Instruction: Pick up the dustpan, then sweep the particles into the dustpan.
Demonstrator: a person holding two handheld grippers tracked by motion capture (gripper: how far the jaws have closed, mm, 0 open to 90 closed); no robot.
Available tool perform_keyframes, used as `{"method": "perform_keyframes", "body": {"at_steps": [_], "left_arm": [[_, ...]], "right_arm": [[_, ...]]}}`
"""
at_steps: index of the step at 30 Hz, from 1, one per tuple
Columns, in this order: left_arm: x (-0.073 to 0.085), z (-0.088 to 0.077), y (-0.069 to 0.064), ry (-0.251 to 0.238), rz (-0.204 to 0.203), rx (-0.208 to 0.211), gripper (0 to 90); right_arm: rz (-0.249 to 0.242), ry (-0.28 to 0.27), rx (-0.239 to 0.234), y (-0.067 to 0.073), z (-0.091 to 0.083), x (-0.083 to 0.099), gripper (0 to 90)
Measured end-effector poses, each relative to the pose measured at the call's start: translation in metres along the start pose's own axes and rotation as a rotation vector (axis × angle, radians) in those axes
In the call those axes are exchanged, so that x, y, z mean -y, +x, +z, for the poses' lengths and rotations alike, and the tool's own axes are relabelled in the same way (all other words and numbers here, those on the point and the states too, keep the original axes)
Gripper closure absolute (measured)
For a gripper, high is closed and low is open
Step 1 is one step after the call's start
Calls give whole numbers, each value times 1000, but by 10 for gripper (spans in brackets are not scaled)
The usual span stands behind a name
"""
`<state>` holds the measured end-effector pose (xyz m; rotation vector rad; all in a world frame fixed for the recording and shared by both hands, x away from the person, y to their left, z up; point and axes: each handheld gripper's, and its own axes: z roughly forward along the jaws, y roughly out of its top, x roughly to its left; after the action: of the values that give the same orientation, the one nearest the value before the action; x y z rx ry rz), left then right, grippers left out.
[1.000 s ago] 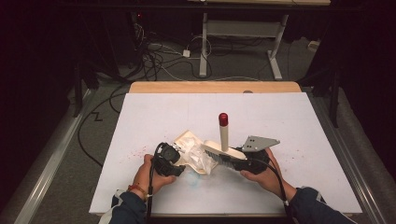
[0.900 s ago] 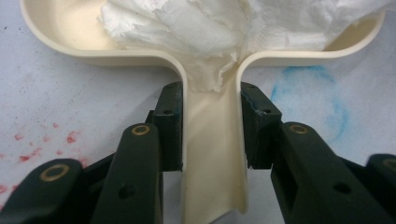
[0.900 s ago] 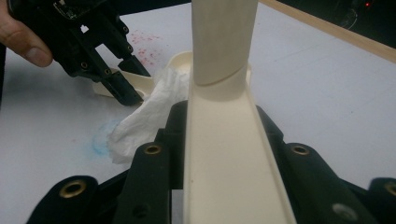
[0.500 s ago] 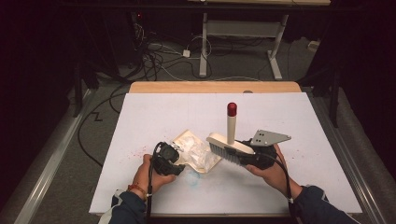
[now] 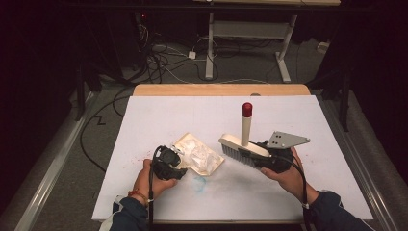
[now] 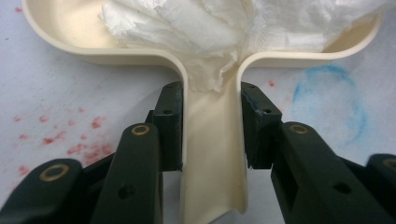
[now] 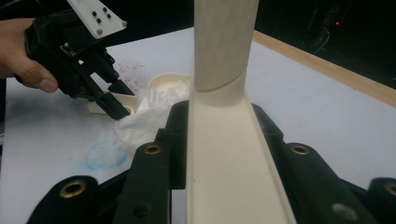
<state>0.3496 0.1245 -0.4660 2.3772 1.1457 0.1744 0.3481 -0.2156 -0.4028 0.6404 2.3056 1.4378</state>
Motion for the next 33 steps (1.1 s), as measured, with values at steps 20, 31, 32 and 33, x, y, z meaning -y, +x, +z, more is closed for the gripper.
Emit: {"method": "perform_keyframes", "body": {"at_steps": [20, 31, 32, 33], "left_arm": [[14, -7, 14, -28, -89, -51, 626], [30, -15, 30, -54, -182, -94, 625], [32, -16, 31, -56, -192, -99, 625], [33, -16, 33, -59, -200, -101, 625]], "right_arm": [[43, 21, 35, -21, -52, 17, 675], [83, 69, 27, -22, -72, 33, 675], [86, 75, 25, -21, -74, 34, 675], [88, 76, 20, -21, -75, 36, 675]]}}
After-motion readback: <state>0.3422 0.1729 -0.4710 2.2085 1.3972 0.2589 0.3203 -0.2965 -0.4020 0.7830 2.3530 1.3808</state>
